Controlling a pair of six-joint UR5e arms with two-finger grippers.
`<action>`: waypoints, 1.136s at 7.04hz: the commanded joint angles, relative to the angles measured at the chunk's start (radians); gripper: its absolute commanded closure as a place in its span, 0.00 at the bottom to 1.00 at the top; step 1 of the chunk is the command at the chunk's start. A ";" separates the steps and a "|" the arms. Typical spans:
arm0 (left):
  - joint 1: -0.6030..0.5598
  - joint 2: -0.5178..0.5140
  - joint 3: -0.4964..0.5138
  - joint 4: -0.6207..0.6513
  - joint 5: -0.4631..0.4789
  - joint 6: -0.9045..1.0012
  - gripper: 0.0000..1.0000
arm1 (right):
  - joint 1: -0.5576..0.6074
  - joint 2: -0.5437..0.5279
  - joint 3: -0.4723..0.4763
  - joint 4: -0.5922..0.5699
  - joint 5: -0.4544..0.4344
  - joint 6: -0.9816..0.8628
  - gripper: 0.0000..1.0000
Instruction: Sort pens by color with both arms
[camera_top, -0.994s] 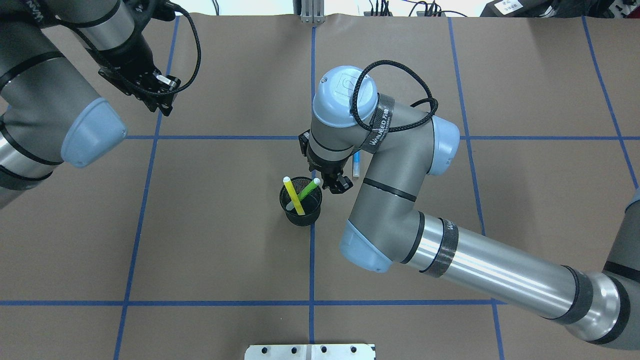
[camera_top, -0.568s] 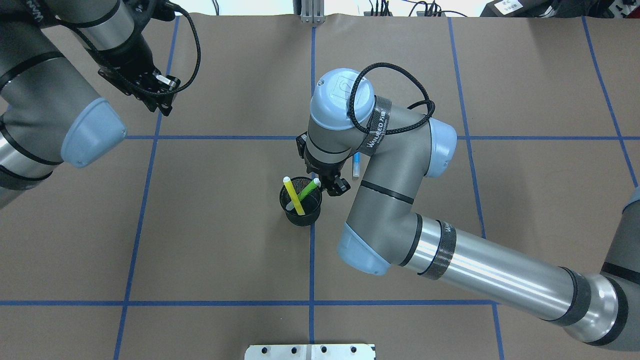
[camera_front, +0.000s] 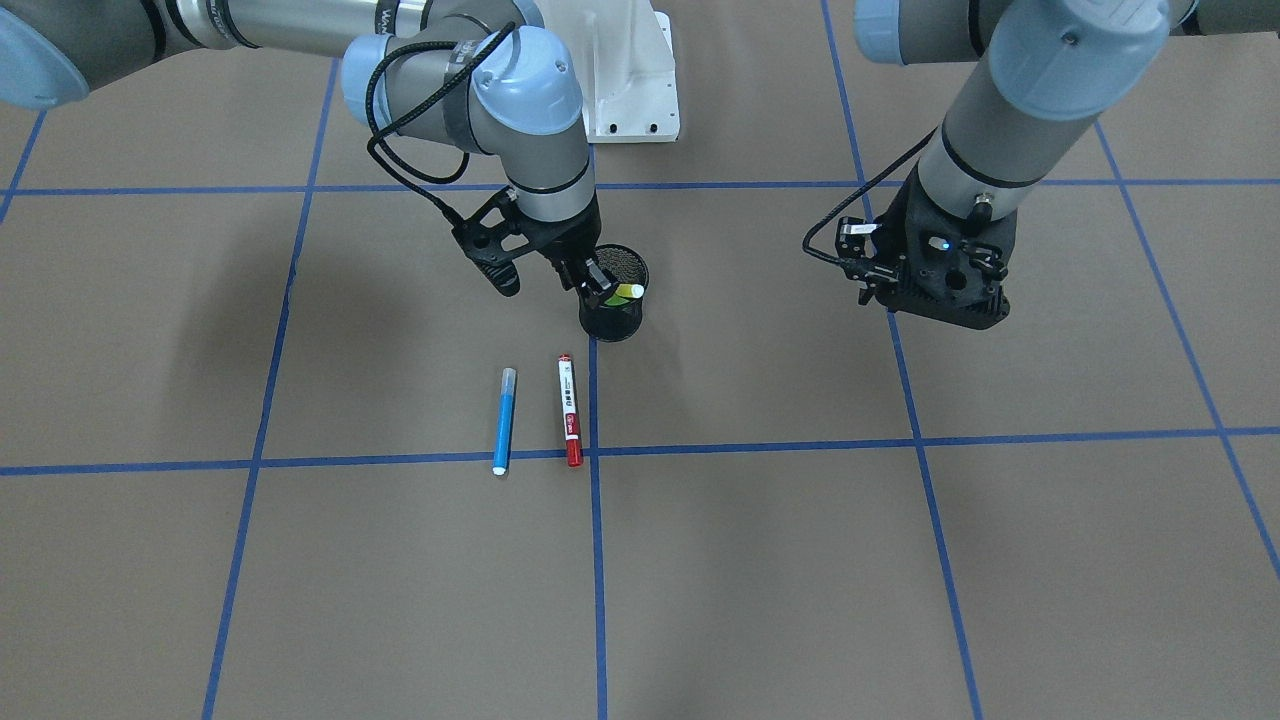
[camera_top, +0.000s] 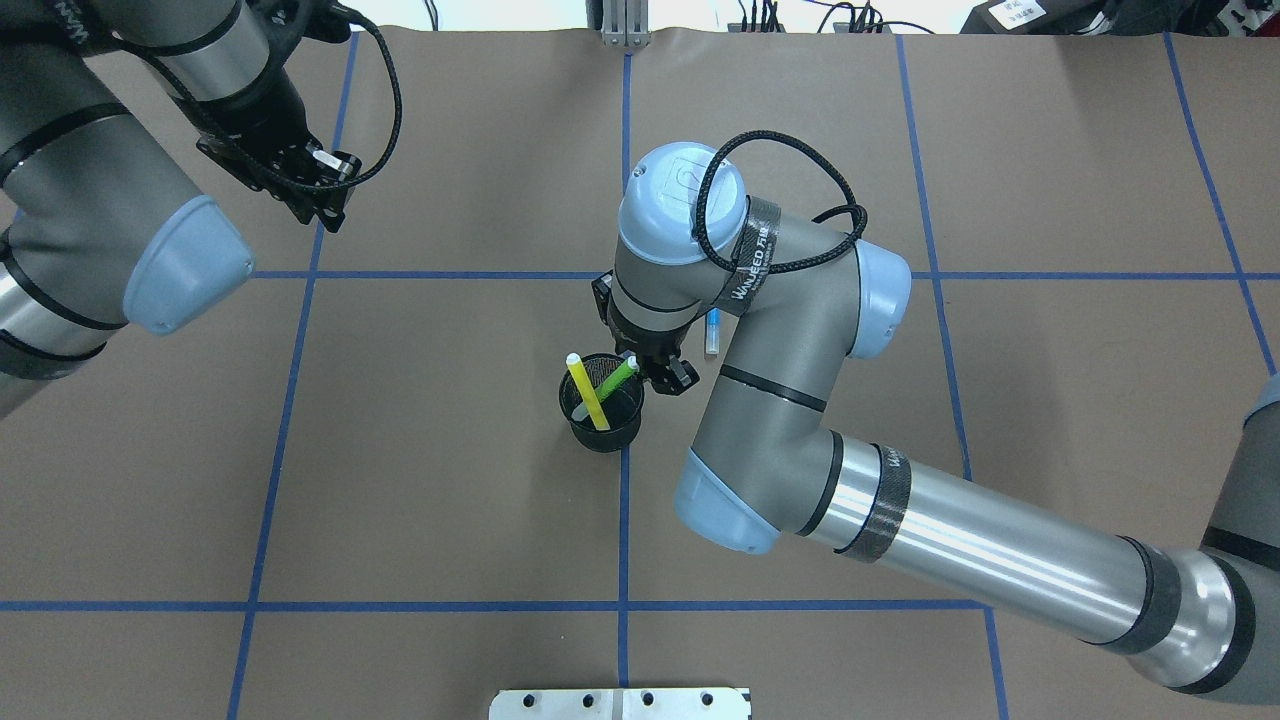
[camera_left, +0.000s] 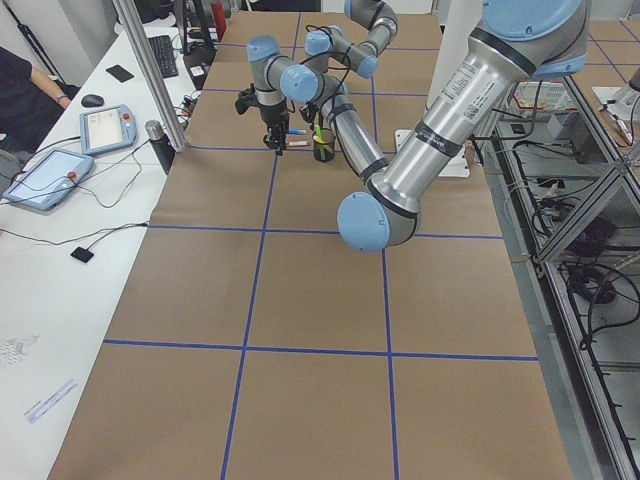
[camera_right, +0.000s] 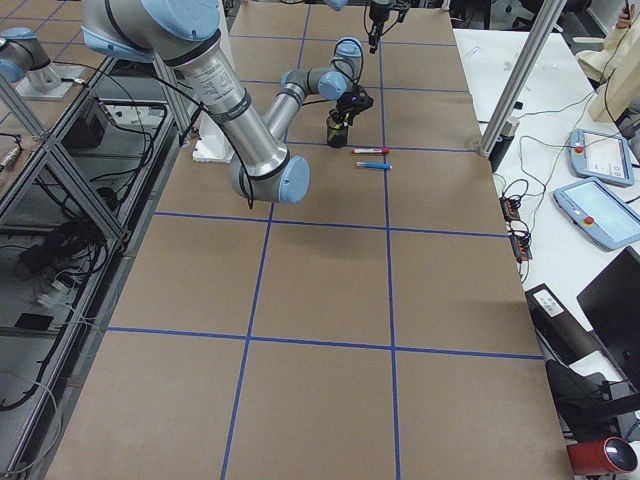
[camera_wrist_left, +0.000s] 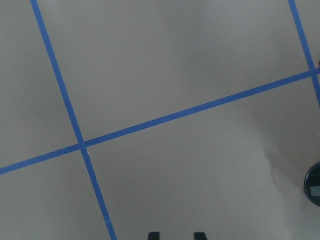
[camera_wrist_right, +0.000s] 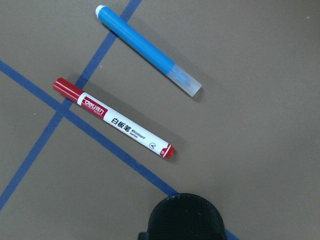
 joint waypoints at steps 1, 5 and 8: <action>0.001 0.000 0.003 -0.001 0.002 -0.005 0.65 | 0.000 0.001 0.003 -0.001 0.000 0.000 0.67; 0.003 0.000 0.003 -0.001 0.005 -0.007 0.64 | 0.000 0.001 0.018 -0.006 0.006 0.000 0.93; 0.004 0.000 0.002 -0.001 0.005 -0.007 0.64 | 0.001 -0.008 0.073 -0.035 0.031 -0.002 0.95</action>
